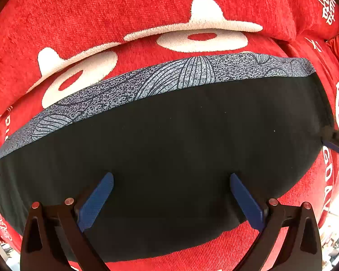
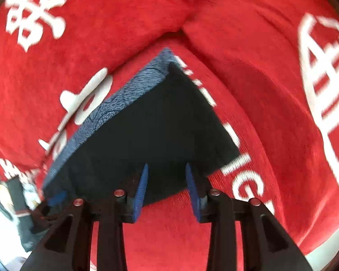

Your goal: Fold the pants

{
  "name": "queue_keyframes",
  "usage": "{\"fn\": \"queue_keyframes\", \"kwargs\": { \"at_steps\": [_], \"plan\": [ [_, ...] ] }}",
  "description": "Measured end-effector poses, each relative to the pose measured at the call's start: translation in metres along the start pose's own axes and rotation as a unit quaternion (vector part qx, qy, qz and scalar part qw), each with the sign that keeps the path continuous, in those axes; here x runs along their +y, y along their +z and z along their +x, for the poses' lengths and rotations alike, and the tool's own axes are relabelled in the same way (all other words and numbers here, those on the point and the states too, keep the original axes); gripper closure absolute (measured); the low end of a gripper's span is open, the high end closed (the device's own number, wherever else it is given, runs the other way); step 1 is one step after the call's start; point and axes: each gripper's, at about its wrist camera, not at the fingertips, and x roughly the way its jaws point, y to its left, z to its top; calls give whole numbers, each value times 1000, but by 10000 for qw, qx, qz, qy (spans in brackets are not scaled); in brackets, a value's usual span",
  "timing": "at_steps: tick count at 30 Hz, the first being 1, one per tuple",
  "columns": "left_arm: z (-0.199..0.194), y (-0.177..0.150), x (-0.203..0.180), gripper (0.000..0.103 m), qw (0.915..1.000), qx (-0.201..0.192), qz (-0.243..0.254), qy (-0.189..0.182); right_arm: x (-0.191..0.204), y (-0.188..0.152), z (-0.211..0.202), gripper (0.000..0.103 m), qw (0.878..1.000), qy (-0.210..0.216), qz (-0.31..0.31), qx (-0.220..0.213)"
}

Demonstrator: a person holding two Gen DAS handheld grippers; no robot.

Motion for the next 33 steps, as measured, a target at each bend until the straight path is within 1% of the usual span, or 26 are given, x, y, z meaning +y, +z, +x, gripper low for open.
{"fn": "queue_keyframes", "kwargs": {
  "at_steps": [1,2,3,5,7,12,15,19,20,21,24,25,26,27,28,29,31,32,33],
  "plan": [
    [0,0,0,0,10000,-6,3,0,-7,-2,-1,65,9997,179,167,62],
    [1,0,0,0,10000,-5,3,1,-11,-4,-3,64,9993,268,258,99],
    [1,0,0,0,10000,-1,-1,1,-17,-6,-5,62,9989,279,345,129],
    [1,0,-1,0,10000,12,2,4,-23,-11,-4,57,9989,158,408,182],
    [1,1,-1,0,10000,18,13,5,-31,-16,-2,57,9980,172,557,234],
    [1,3,-3,0,10000,27,18,12,-44,-23,-7,57,9947,483,900,139],
    [1,4,-4,0,10000,26,-5,13,-54,-20,-6,56,9906,800,1106,60],
    [2,4,-5,0,10000,-20,-6,7,-63,-12,1,56,9843,1215,1265,-167],
    [2,4,-5,0,10000,-34,-6,1,-65,-7,3,54,9826,1311,1294,-255],
    [2,3,-5,0,10000,-44,-6,-3,-65,-4,4,49,9804,1422,1324,-325],
    [2,4,-6,0,10000,-34,-24,1,-64,5,11,49,9720,1765,1473,-487],
    [1,5,-6,1,10000,2,-70,-7,-61,7,16,53,9665,1950,1598,-474],
    [-3,7,-5,11,9998,11,-173,-74,-59,8,22,76,9593,2178,1754,-392],
    [-9,12,-4,17,9996,-57,-259,-138,-56,8,24,90,9531,2374,1847,-337],
    [-15,18,-4,17,9992,-181,-328,-150,-54,9,21,90,9521,2419,1830,-389],
    [-24,29,-4,17,9981,-423,-445,-49,-48,10,16,90,9540,2423,1714,-428],
    [-28,48,-4,17,9958,-670,-626,57,-34,12,11,91,9555,2510,1473,-477],
    [-25,59,-6,17,9949,-701,-710,124,-29,11,7,91,9556,2552,1392,-480],
    [-17,70,-9,17,9948,-625,-782,202,-26,12,4,90,9555,2588,1328,-482]
  ]
}}
